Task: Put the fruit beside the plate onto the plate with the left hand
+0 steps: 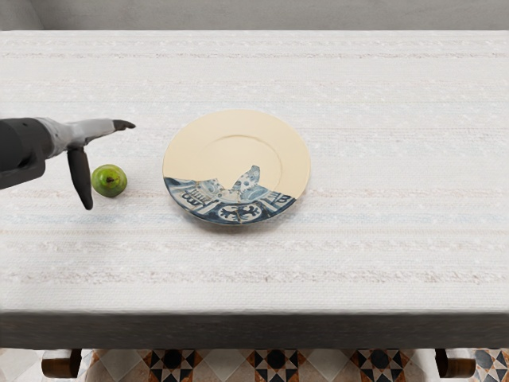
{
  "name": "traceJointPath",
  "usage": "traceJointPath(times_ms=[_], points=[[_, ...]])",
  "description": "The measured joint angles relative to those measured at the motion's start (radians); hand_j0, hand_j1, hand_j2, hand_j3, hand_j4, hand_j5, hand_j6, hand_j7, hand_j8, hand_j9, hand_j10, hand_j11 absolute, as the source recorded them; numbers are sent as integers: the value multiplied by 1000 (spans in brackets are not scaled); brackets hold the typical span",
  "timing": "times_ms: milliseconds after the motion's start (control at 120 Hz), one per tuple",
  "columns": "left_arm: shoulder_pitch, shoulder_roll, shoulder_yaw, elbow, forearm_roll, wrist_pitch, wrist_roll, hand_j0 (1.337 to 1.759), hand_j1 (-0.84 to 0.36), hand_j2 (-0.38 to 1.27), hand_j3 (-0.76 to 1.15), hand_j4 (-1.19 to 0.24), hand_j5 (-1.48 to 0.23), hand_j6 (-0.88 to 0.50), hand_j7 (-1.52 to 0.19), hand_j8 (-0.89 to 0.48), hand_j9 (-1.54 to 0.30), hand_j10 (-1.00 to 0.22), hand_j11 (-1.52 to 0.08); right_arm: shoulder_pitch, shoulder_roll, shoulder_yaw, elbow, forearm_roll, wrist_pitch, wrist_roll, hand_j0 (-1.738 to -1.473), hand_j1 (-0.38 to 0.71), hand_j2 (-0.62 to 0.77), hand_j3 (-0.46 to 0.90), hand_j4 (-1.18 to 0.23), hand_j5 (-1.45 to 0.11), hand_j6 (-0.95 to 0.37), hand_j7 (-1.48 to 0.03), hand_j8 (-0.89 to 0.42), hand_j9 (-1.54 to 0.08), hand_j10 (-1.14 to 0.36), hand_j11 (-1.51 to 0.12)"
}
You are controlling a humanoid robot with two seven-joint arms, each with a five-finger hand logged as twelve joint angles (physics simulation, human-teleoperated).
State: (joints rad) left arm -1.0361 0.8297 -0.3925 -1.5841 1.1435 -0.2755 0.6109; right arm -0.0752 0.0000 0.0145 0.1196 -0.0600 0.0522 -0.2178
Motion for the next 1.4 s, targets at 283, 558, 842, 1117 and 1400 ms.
traceJointPath(times_ms=[283, 558, 842, 1117, 1400], points=[[56, -78, 1, 53, 105, 47, 0, 1658, 311, 9, 0, -39, -45, -41, -44, -41, -44, -39, -44, 0, 0, 1, 0, 0, 5, 0, -1658, -349, 0, 0, 0, 0, 0, 0, 0, 0, 0, 0], [93, -146, 1, 159, 150, 55, 0, 1658, 309, 9, 0, -40, -46, -42, -46, -41, -46, -39, -45, 0, 0, 1, 0, 0, 6, 0, -1658, -349, 0, 0, 0, 0, 0, 0, 0, 0, 0, 0], [98, -186, 0, 212, 173, 80, 0, 1658, 309, 9, 0, -40, -46, -41, -46, -41, -46, -39, -46, -1, 0, 1, 0, 0, 6, 0, -1658, -349, 0, 0, 0, 0, 0, 0, 0, 0, 0, 0], [108, -206, 9, 247, 178, 81, 0, 1658, 276, 15, 0, -67, -82, -69, -82, -68, -82, -67, -81, -1, 0, 1, 0, 0, 5, 0, -1658, -349, 0, 0, 0, 0, 0, 0, 0, 0, 0, 0], [107, -209, 28, 272, 194, 96, 0, 1658, 199, 28, 0, -132, -166, -134, -165, -133, -165, -131, -165, -1, 0, 1, 0, 0, 6, 0, -1658, -349, 0, 0, 0, 0, 0, 0, 0, 0, 0, 0]])
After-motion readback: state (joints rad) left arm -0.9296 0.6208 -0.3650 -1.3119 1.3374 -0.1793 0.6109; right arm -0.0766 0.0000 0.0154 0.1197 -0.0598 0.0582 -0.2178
